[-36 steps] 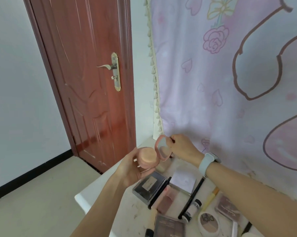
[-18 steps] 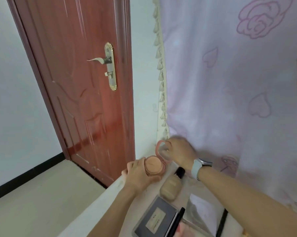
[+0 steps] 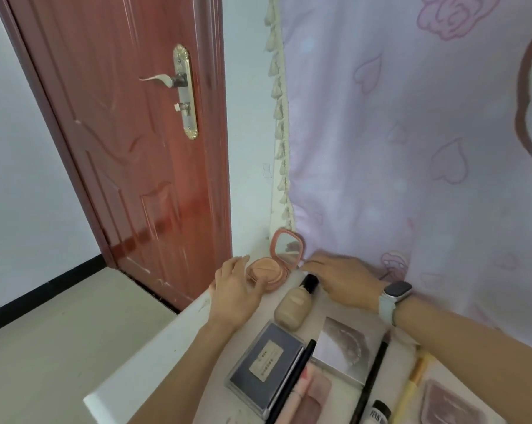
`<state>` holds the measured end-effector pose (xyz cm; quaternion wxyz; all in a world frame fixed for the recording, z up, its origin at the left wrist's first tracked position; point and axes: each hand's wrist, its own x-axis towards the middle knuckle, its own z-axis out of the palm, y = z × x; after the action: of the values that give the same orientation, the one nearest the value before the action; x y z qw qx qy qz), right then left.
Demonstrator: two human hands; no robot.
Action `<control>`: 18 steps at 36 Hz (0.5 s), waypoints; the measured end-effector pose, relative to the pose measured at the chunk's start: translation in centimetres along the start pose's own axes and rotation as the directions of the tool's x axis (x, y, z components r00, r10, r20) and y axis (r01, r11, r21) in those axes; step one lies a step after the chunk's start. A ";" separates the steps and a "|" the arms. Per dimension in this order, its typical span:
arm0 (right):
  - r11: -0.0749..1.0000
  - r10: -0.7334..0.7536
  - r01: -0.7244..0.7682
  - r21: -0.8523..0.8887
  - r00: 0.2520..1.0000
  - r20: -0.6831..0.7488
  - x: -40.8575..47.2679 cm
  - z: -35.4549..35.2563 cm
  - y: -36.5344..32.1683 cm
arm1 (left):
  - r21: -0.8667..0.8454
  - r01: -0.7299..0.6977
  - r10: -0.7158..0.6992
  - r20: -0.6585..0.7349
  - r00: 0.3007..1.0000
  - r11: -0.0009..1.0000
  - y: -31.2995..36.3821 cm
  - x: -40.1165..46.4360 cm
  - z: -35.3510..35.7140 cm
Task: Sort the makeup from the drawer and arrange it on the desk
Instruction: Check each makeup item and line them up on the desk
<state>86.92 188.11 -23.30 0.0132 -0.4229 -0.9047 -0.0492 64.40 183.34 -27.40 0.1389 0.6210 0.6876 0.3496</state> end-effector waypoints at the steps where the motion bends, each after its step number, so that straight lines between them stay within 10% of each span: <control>1: 1.000 -0.012 0.012 -0.021 1.000 0.027 -0.1 0.0 0.0 | -0.024 -0.012 0.011 -0.053 0.999 1.000 0.1 -0.5 -0.3; 9: 0.981 -0.086 0.108 -0.163 0.987 0.136 -0.2 -1.0 -0.9 | -0.133 -0.047 0.078 0.231 0.970 0.990 2.1 -2.9 -1.4; 18: 0.979 -0.100 0.101 0.176 0.995 -0.018 -2.5 -7.5 -1.4 | -0.338 0.025 0.112 0.380 0.918 0.941 4.9 -3.6 -2.7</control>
<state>87.33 184.52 -16.10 0.0523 -0.3737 -0.9257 0.0286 67.05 179.04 -23.13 0.3702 0.6608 0.5616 0.3329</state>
